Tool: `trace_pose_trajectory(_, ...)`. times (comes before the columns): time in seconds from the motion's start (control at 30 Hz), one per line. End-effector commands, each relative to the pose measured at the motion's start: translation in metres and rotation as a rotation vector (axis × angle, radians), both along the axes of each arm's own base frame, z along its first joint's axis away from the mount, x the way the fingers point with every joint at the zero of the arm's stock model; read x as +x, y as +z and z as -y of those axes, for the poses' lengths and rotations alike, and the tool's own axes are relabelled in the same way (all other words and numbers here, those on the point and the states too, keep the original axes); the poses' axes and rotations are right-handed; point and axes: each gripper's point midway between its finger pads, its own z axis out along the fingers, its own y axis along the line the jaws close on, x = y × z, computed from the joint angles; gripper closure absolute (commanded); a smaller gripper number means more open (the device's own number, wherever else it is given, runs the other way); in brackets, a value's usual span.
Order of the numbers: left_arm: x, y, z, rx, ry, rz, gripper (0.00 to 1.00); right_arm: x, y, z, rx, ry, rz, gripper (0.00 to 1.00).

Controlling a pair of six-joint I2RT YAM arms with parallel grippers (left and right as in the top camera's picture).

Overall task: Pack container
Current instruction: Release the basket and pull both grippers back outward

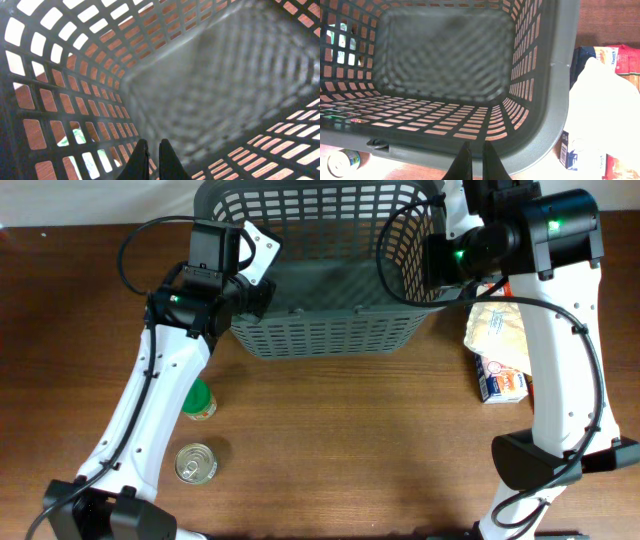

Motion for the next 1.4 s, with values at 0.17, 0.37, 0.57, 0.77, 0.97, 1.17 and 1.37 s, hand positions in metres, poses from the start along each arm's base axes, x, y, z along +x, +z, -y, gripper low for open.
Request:
trace_pose_trajectory(0.17, 0.003, 0.07, -0.001, -0.028, 0.0, 0.14, 0.98, 0.007, 0.001, 0.017, -0.018, -0.055, 0.014, 0.96)
trace_pose_trajectory(0.37, -0.025, 0.112, -0.015, -0.085, 0.077, 0.185, 0.98, -0.009, 0.017, 0.031, -0.017, -0.081, 0.033, 0.96)
trace_pose_trajectory(0.57, -0.075, 0.135, -0.026, -0.232, 0.05, 0.135, 0.98, -0.04, 0.05, 0.044, -0.016, -0.093, 0.108, 0.96)
trace_pose_trajectory(0.77, -0.121, 0.157, -0.071, -0.272, 0.142, 0.163, 0.98, -0.069, 0.082, 0.049, 0.003, -0.094, 0.201, 0.96)
trace_pose_trajectory(0.97, -0.159, 0.152, -0.09, -0.262, 0.187, 0.217, 0.98, -0.091, 0.065, 0.06, -0.051, -0.111, 0.145, 0.96)
trace_pose_trajectory(1.17, -0.18, 0.104, -0.079, -0.284, 0.14, 0.175, 0.98, -0.116, 0.029, 0.083, -0.106, -0.167, 0.04, 0.96)
trace_pose_trajectory(1.37, -0.19, 0.081, -0.076, -0.271, 0.113, 0.127, 0.98, -0.14, 0.002, 0.116, -0.071, -0.27, 0.057, 0.96)
